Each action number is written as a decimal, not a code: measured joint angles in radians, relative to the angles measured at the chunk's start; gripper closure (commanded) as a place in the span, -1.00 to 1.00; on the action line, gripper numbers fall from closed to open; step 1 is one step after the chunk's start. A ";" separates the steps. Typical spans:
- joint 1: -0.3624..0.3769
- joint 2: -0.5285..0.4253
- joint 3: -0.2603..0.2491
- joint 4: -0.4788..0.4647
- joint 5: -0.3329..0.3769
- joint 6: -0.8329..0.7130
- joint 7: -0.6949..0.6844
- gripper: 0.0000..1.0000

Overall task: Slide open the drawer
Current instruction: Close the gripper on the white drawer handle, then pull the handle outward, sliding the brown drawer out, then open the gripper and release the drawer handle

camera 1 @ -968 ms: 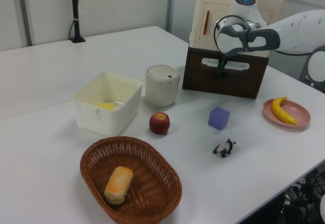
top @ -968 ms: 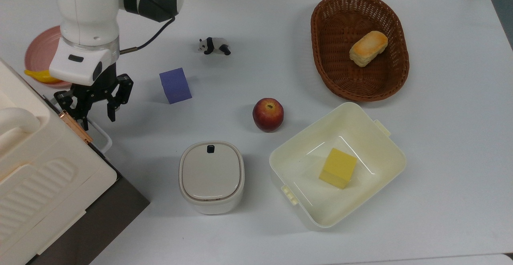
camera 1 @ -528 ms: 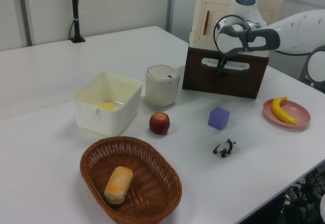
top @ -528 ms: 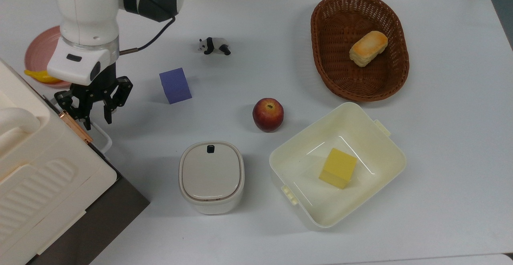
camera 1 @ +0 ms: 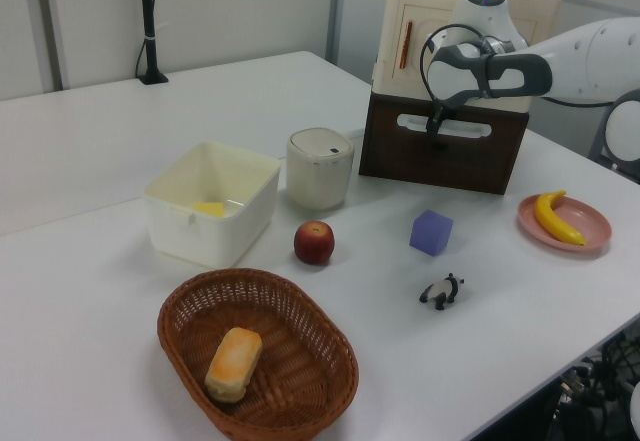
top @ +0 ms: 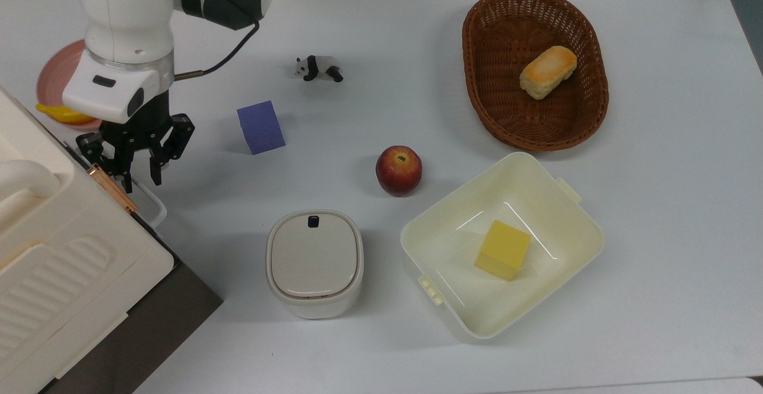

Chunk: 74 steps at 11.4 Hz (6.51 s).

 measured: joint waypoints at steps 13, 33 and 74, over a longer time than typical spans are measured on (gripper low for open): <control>0.001 0.009 0.001 0.004 -0.001 0.001 -0.023 0.96; 0.000 -0.022 0.021 -0.038 -0.004 0.001 -0.034 0.97; 0.050 -0.244 0.115 -0.308 0.000 -0.123 0.034 -1.00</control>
